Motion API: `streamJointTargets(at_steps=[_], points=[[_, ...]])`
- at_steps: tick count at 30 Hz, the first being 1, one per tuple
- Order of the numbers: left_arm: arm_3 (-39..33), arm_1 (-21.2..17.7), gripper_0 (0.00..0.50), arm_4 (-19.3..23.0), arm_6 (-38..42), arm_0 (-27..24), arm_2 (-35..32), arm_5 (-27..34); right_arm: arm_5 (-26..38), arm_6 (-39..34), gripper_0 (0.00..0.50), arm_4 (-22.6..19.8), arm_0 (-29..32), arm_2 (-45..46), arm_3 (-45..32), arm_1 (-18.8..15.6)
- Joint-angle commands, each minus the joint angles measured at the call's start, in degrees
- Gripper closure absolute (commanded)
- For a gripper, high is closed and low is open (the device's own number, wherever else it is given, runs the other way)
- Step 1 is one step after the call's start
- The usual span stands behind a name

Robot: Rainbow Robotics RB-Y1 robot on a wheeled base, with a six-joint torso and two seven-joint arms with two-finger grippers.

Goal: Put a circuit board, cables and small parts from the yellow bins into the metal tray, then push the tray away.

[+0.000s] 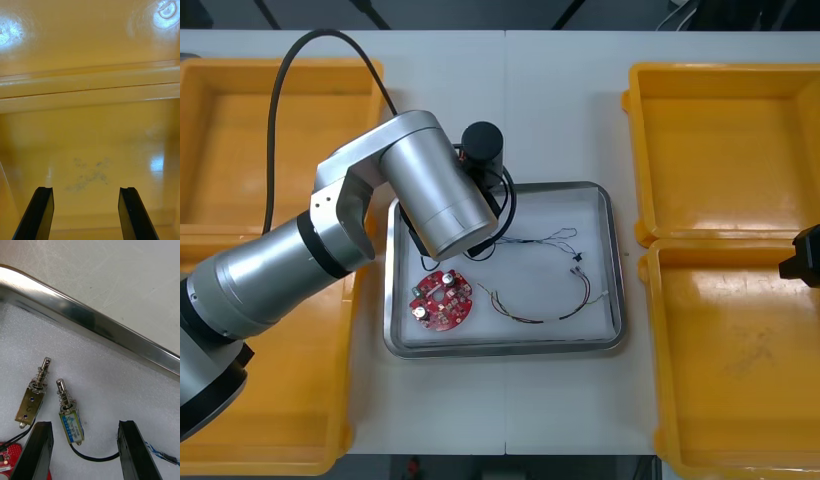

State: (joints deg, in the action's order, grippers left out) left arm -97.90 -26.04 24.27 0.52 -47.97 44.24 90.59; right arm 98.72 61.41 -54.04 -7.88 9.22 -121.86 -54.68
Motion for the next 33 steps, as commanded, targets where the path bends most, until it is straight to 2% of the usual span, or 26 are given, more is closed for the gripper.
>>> streamJointTargets(at_steps=[1, 5, 6, 7, 12, 18, 22, 28, 33], points=[[-6.25, -2.78, 0.000, 2.80, -4.39, -3.18, -1.70, 5.74, -0.37, 2.75, 0.000, -0.10, 0.58, 1.59, -1.53, 0.37], [-9.59, -5.16, 0.000, 8.25, -5.09, -6.25, -5.04, 8.47, -0.37, 2.75, 0.000, -0.10, 0.58, 1.59, -1.53, 0.37], [-9.59, -5.16, 0.000, 8.25, -5.09, -6.25, -5.04, 8.47, -0.37, 2.75, 0.000, -0.10, 0.58, 1.59, -1.53, 0.37], [-10.91, -6.04, 0.000, 10.80, -5.53, -6.78, -8.03, 9.70, -0.37, 2.75, 0.000, -0.10, 0.58, 1.59, -1.53, 0.37], [-13.46, -8.32, 0.000, 14.23, -8.87, -6.87, -13.74, 11.63, -0.37, 2.75, 0.000, -0.10, 0.58, 1.59, -1.53, 0.37], [-17.06, -15.26, 0.000, 20.73, -17.39, -6.87, -21.56, 17.87, -0.37, 2.75, 0.000, -0.10, 0.58, 1.59, -1.53, 0.37], [-17.24, -16.85, 0.000, 23.02, -24.25, -6.78, -24.73, 18.93, -0.37, 2.75, 0.000, -0.10, 0.58, 1.59, -1.53, 0.37], [-17.77, -21.68, 0.000, 25.83, -33.21, -5.02, -27.80, 19.41, -0.37, 2.75, 0.000, -0.10, 0.58, 1.59, -1.53, 0.37], [-17.77, -27.57, 0.000, 29.43, -41.56, 0.16, -33.52, 17.34, -0.37, 2.75, 0.000, -0.10, 0.58, 1.59, -1.53, 0.37]])
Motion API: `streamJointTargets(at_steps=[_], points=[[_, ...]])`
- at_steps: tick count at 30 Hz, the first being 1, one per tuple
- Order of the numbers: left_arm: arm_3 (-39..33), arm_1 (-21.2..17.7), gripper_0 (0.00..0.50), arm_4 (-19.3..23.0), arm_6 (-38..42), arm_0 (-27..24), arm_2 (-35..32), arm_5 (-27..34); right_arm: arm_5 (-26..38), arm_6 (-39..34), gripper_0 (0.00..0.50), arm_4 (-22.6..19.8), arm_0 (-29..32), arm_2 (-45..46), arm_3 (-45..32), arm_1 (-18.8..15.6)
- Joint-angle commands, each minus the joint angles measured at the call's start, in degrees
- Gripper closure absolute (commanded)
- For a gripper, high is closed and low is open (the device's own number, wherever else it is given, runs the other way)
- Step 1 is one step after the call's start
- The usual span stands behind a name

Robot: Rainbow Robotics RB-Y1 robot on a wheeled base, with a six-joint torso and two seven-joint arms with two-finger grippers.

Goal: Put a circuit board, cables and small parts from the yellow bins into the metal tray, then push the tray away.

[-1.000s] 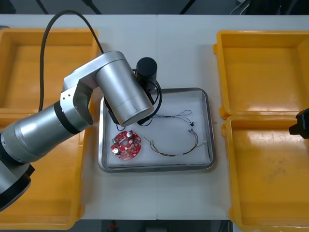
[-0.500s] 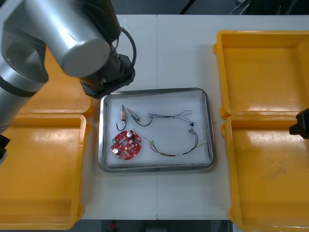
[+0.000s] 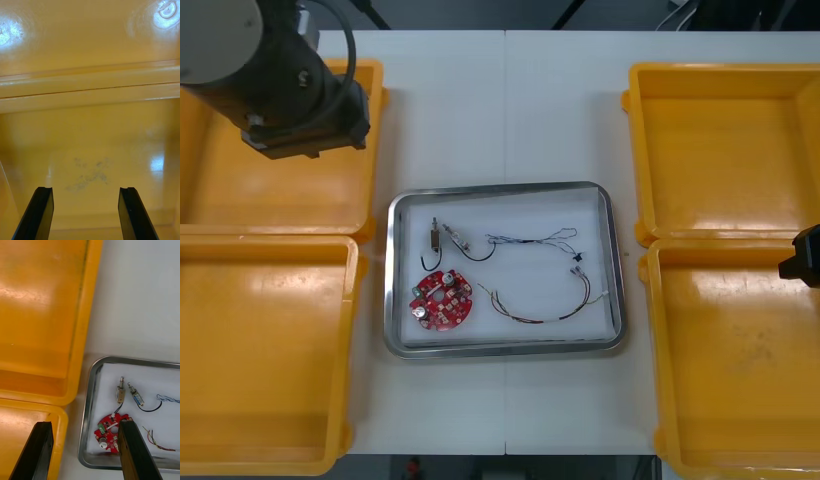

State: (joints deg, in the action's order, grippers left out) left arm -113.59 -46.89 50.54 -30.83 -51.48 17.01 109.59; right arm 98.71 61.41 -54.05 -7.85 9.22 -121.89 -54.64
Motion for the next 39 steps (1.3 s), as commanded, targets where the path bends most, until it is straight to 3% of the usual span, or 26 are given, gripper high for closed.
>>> streamJointTargets(at_steps=[1, 10, 16, 24, 30, 33, 34, 39], points=[[-2.07, -8.13, 0.000, 4.30, -11.80, 4.90, -7.26, -2.45, -0.36, 2.75, 0.000, -0.09, 0.55, 1.59, -1.51, 0.32], [-2.60, -17.88, 0.000, 11.68, -25.16, 16.50, -17.72, -7.55, -0.36, 2.75, 0.000, -0.09, 0.55, 1.59, -1.51, 0.32], [-2.60, -21.14, 0.000, 16.08, -27.62, 23.89, -23.60, -7.64, -0.36, 2.75, 0.000, -0.09, 0.55, 1.59, -1.51, 0.32], [-3.74, -22.45, 0.000, 19.24, -23.67, 32.15, -29.76, -7.29, -0.36, 2.75, 0.000, -0.09, 0.55, 1.59, -1.51, 0.32], [-8.49, -22.54, 0.000, 15.90, -20.59, 36.37, -31.34, -7.20, -0.36, 2.75, 0.000, -0.09, 0.55, 1.59, -1.51, 0.32], [-8.75, -23.25, 0.000, 16.52, -20.41, 38.30, -32.04, -7.55, -0.36, 2.75, 0.000, -0.09, 0.55, 1.59, -1.51, 0.32], [-8.66, -23.77, 0.000, 17.22, -20.33, 39.18, -32.31, -7.73, -0.09, 2.84, 0.000, -0.80, 2.40, -0.08, -1.16, 2.52], [-8.66, -23.95, 0.000, 19.24, -20.15, 43.05, -34.24, -7.20, 1.14, 2.84, 0.000, -0.53, -2.35, -5.36, -0.28, 2.52]])
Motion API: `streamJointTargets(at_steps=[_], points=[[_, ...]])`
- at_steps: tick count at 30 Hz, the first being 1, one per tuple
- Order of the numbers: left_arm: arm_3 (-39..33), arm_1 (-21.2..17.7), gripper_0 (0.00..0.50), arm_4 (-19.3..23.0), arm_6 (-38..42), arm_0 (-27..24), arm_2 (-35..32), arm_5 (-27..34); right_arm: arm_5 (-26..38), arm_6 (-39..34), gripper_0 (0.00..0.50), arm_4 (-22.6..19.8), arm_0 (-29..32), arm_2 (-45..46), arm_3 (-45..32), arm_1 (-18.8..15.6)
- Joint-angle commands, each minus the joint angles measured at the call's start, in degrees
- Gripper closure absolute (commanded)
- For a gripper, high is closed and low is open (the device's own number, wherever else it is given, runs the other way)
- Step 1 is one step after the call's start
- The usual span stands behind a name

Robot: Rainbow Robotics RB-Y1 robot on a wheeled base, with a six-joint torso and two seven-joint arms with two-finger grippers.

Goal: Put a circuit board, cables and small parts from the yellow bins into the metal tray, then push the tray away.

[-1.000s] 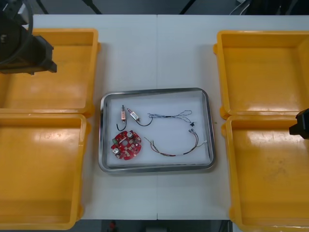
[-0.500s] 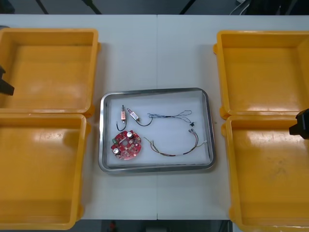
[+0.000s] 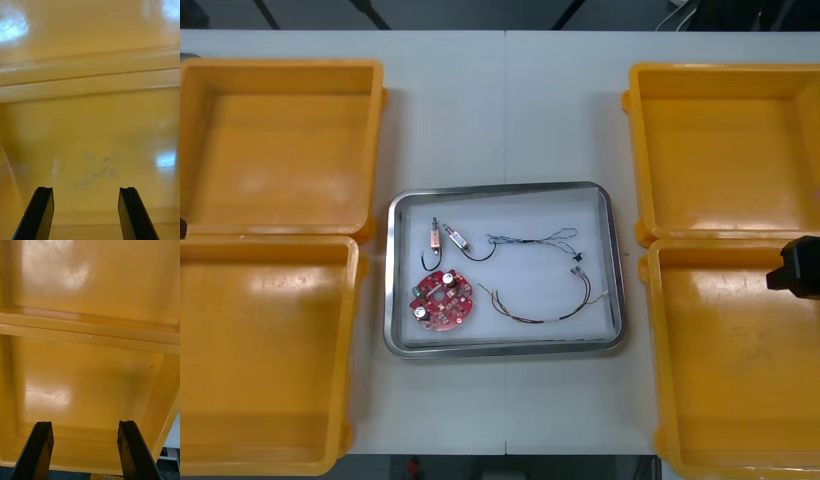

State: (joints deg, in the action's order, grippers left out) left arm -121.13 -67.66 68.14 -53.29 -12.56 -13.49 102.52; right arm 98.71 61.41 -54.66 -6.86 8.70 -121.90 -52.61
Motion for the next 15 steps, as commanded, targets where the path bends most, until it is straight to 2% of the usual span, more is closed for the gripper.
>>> streamJointTargets(at_steps=[1, 3, 4, 5, 7, 8, 10, 15], points=[[-1.13, -3.18, 0.000, 1.74, 2.23, 4.56, -3.82, -0.13, 1.40, 2.84, 0.000, 0.26, -4.13, -5.54, -0.35, 0.49], [-1.48, -3.18, 0.000, 2.09, 2.14, 5.79, -4.09, -0.48, 2.71, 2.92, 0.000, 0.17, -7.82, -9.23, -0.35, 0.49], [-1.48, -3.18, 0.000, 2.09, 2.14, 5.79, -4.09, -0.48, 2.71, 2.92, 0.000, 0.17, -7.82, -9.23, -0.35, 0.49], [-1.57, -3.18, 0.000, 2.09, 2.14, 6.49, -4.09, -0.83, 2.71, 3.01, 0.000, -0.18, -11.07, -13.01, -0.35, 0.49], [-1.57, -3.09, 0.000, 2.09, 2.14, 7.37, -4.17, -1.54, 2.45, 3.28, 0.000, -0.44, -14.76, -16.96, -0.44, 0.84], [-1.57, -3.09, 0.000, 2.09, 2.14, 7.37, -4.17, -1.54, 2.45, 3.28, 0.000, -0.44, -14.76, -16.96, -0.44, 0.84], [-1.66, -3.18, 0.000, 2.09, 2.14, 8.25, -4.09, -2.94, 2.36, 3.36, 0.000, -0.79, -19.60, -22.59, -0.53, 1.37], [-1.74, -3.09, 0.000, 2.09, 2.14, 8.25, -4.17, -3.82, 2.45, 3.71, 0.000, -1.50, -25.49, -29.62, -0.53, 2.95]])
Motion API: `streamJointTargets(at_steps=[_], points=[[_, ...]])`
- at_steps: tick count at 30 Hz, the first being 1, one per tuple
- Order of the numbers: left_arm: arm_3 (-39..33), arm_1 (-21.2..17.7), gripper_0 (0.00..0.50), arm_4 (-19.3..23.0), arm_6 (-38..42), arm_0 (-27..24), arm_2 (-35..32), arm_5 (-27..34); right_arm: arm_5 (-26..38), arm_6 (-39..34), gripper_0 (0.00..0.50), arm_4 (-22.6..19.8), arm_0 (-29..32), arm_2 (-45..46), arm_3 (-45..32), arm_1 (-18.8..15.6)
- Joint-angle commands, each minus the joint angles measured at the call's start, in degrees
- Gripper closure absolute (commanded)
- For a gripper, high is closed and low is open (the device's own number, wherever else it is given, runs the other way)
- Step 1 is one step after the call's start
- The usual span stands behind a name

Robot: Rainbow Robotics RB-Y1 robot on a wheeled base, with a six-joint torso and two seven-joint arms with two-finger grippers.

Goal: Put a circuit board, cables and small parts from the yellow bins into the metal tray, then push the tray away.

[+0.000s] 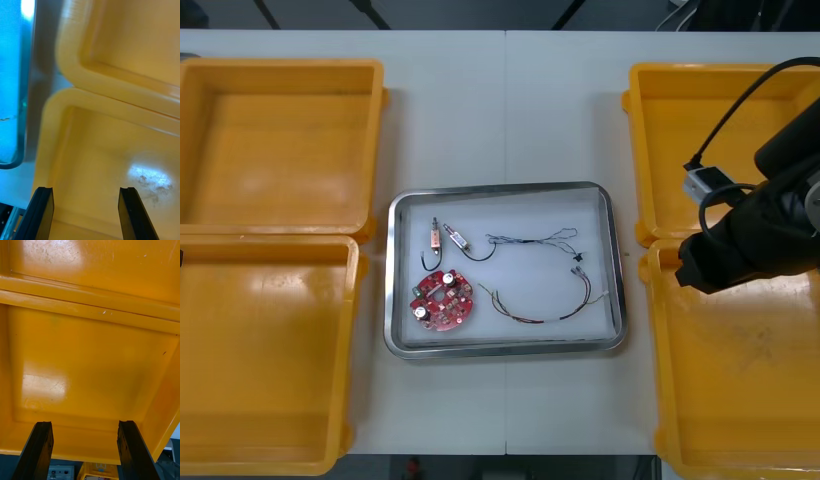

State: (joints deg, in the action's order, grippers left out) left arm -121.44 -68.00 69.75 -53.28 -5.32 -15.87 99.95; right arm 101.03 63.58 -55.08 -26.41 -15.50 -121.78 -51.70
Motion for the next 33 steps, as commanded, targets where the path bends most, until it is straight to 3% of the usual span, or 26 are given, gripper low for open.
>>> streamJointTargets(at_steps=[1, 15, 28, 33], points=[[-1.52, -2.75, 0.000, 0.48, 2.13, 1.10, -1.79, -1.33, 0.13, 1.64, 0.000, -1.09, -6.46, -6.04, -0.65, 2.22], [-3.71, -2.40, 0.000, -1.81, 2.13, 1.10, -1.79, -1.51, 0.66, 3.66, 0.000, -0.21, -19.91, -22.74, -0.74, 8.55], [-3.71, -2.40, 0.000, -1.28, 1.69, 2.42, -1.79, -3.70, 1.01, 17.02, 0.000, 9.02, -27.38, -38.56, 2.34, 19.62], [-3.71, -2.40, 0.000, -1.28, 1.51, 2.59, -1.71, -3.44, 0.57, 17.72, 0.000, 12.89, -29.40, -45.50, 4.10, 23.49]])
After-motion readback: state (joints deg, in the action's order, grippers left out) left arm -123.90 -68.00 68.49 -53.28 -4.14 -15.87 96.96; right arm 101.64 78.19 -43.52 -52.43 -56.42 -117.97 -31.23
